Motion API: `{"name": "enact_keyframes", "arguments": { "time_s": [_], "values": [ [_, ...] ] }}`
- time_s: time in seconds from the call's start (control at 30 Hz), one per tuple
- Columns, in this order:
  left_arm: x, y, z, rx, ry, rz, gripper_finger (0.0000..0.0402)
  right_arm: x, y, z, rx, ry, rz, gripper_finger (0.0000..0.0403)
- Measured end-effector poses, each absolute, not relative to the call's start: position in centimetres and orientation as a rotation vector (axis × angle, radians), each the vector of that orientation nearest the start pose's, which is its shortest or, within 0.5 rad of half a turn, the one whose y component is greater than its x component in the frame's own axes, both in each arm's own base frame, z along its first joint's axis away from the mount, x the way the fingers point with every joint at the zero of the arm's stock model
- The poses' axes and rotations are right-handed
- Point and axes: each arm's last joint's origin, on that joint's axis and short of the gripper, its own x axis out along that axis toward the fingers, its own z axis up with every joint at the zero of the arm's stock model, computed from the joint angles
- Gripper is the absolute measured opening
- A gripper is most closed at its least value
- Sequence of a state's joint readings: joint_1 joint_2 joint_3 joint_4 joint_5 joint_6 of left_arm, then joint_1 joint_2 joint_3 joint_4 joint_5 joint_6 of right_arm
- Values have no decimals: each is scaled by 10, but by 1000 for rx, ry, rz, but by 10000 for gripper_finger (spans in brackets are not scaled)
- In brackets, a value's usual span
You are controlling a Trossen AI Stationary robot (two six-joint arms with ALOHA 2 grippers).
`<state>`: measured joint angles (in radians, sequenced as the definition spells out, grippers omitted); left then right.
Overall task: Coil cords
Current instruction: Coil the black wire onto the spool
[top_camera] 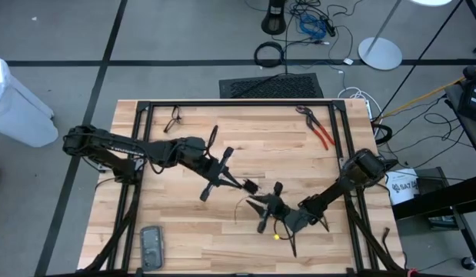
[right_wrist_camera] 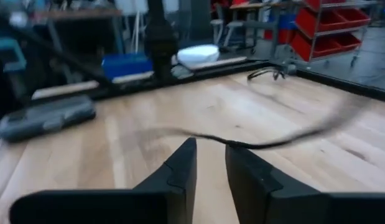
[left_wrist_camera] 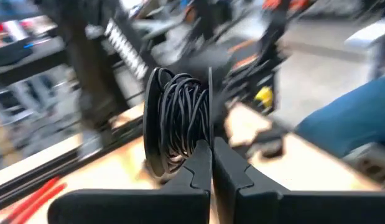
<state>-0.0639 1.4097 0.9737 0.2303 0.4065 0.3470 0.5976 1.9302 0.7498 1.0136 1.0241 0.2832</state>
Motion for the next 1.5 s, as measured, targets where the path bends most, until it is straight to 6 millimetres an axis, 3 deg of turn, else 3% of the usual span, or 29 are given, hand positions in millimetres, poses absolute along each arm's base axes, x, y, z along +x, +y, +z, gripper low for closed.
{"name": "enact_keyframes", "arguments": {
  "time_s": [0.2, 0.47, 0.53, 0.63, 0.8, 0.97, 1.2, 1.5],
  "values": [
    [316, -40, 293, 451, 167, -323, 2, 267, 174, 167, 104, 244, -391, 88],
    [312, -47, 302, 508, 125, -258, 2, 220, 156, 205, 251, 552, -195, 91],
    [309, -49, 305, 508, 116, -261, 2, 212, 155, 210, 248, 577, -182, 91],
    [305, -52, 309, 509, 101, -270, 2, 205, 154, 223, 199, 474, -229, 91],
    [304, -53, 311, 510, 97, -275, 2, 204, 157, 254, -16, 205, -364, 91],
    [304, -53, 311, 509, 98, -276, 2, 208, 158, 270, -226, 146, -375, 94],
    [303, -55, 311, 510, 93, -281, 2, 222, 145, 285, -307, 80, -395, 117],
    [303, -55, 311, 509, 91, -281, 2, 235, 130, 290, -300, 36, -317, 127]
  ]
}}
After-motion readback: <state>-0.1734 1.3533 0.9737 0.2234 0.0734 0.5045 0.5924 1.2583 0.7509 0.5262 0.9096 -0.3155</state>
